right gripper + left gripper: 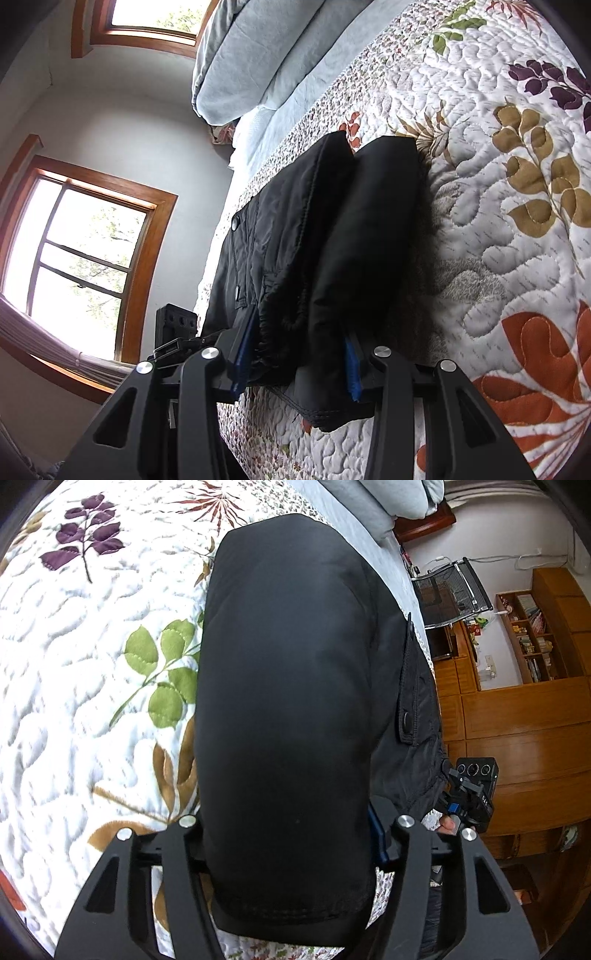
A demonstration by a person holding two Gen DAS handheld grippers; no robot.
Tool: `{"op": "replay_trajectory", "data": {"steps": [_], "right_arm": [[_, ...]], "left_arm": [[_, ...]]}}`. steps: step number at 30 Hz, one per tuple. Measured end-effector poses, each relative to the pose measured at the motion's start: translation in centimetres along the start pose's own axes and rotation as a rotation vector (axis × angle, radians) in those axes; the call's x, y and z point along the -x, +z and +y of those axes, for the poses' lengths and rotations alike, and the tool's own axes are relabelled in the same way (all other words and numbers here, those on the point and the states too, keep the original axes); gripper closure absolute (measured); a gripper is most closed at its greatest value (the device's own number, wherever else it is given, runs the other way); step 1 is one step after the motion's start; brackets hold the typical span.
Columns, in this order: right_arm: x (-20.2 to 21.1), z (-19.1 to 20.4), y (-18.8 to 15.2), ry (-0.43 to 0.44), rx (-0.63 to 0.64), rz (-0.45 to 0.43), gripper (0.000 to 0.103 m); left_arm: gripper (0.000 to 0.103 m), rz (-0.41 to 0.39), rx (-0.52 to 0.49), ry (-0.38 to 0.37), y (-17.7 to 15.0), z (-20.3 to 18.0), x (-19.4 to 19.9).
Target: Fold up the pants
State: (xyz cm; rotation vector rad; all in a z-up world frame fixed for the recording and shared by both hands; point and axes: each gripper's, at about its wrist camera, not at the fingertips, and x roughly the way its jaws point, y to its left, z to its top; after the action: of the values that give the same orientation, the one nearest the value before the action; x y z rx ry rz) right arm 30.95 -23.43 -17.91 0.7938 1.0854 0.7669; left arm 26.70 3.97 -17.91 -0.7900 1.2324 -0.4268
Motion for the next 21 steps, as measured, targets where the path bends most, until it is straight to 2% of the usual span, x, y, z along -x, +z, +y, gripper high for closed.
{"op": "replay_trajectory", "data": {"steps": [9, 14, 21], "right_arm": [[0.9, -1.0, 0.0, 0.013, -0.012, -0.027, 0.062], [1.9, -1.7, -0.6, 0.021, -0.014, -0.034, 0.061], [2.4, -1.7, -0.8, 0.013, -0.004, -0.034, 0.061]], "left_arm": [[0.040, -0.013, -0.031, 0.047, 1.1, -1.1, 0.2], [0.038, -0.027, -0.065, 0.073, 0.7, -1.4, 0.5], [0.037, -0.038, -0.087, 0.075, 0.5, -1.5, 1.2]]}}
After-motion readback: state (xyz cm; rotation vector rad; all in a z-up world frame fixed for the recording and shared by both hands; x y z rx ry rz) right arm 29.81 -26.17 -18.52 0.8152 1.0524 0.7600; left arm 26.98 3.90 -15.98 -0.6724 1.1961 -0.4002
